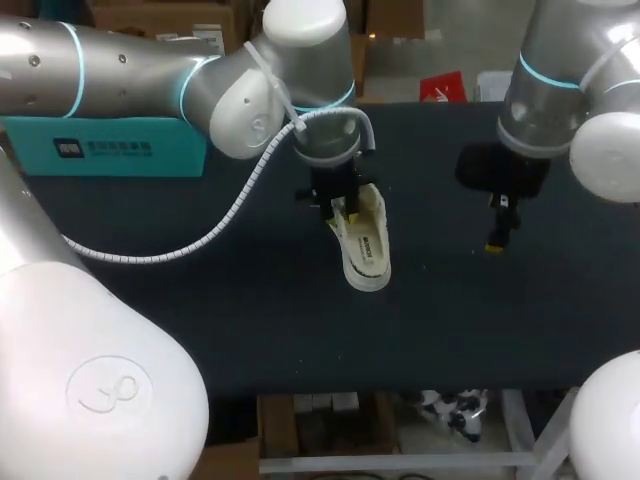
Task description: Open the shoe tongue, take the insole out of the shoe, put the insole back into the shoe, and pack the shoe into the shoebox
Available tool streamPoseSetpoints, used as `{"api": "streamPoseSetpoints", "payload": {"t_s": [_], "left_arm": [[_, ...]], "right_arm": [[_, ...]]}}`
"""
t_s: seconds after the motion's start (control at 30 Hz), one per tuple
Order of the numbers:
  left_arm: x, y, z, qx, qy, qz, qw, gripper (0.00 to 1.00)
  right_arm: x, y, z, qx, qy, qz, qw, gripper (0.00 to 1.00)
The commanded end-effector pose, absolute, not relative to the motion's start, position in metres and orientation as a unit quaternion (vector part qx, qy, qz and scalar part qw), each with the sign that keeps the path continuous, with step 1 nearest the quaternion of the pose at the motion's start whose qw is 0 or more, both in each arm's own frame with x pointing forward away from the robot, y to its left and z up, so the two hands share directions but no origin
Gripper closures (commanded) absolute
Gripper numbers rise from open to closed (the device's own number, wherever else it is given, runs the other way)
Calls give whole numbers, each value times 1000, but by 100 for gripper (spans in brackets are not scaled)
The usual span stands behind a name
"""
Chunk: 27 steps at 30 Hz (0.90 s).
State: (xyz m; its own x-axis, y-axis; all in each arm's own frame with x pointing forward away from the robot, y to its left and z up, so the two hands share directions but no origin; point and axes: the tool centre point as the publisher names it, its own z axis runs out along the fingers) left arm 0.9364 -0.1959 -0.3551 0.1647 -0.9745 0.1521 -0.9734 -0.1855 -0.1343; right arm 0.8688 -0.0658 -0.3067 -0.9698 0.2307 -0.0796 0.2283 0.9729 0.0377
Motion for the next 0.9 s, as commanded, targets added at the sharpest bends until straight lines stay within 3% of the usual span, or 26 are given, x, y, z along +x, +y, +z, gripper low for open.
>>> {"api": "streamPoseSetpoints", "payload": {"t_s": [0.03, 0.2, 0.5, 0.9], "left_arm": [[935, -197, -355, -764, 637, -103, 7, 100], [934, -197, -354, -760, 641, -110, 4, 100], [922, -169, -321, -688, 702, -181, -3, 100], [928, -123, -264, -560, 785, -259, 48, 100]], "right_arm": [[878, -57, -305, 107, 994, -8, 31, 0], [880, -59, -305, 40, 997, -36, 62, 0], [882, -59, -306, 45, 998, -42, 32, 0], [876, -74, -310, 8, 997, -57, 54, 0]]}}
